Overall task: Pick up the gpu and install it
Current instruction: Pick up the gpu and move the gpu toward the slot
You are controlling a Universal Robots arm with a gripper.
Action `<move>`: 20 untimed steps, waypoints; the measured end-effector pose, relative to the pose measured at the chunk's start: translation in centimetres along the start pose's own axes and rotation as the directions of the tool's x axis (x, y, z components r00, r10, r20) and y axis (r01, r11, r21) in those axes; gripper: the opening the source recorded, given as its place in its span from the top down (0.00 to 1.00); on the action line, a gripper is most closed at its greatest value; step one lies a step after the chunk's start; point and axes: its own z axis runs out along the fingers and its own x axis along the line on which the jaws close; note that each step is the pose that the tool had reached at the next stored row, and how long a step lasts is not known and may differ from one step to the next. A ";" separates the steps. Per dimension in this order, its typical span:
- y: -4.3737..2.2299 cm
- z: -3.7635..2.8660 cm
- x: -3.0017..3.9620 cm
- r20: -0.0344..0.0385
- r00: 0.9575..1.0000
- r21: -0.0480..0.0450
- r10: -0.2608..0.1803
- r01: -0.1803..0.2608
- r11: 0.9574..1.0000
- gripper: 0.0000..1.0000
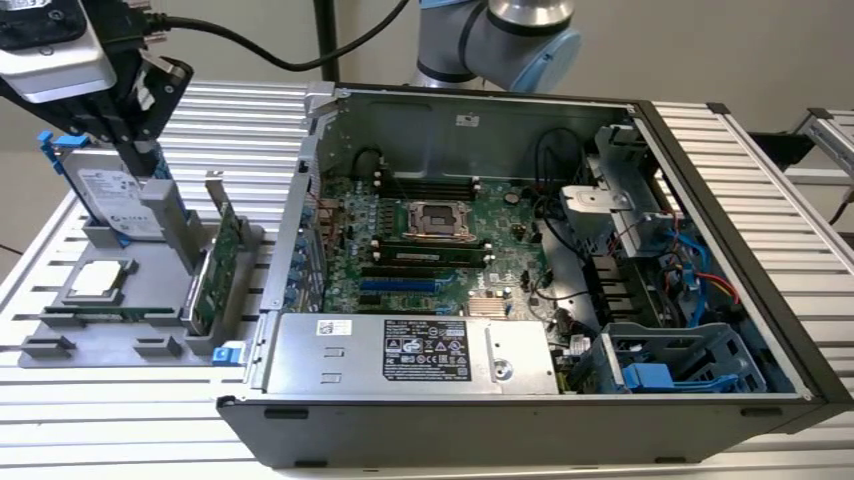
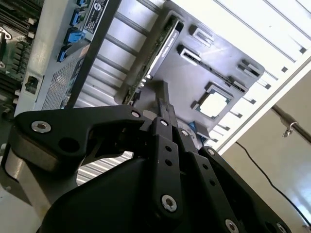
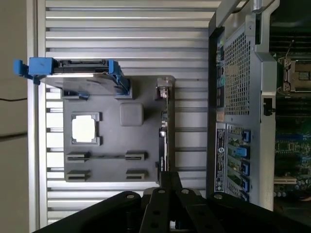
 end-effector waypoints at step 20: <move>-1.79 -0.07 -0.43 0.000 1.000 0.000 -0.005 0.005 1.000 1.00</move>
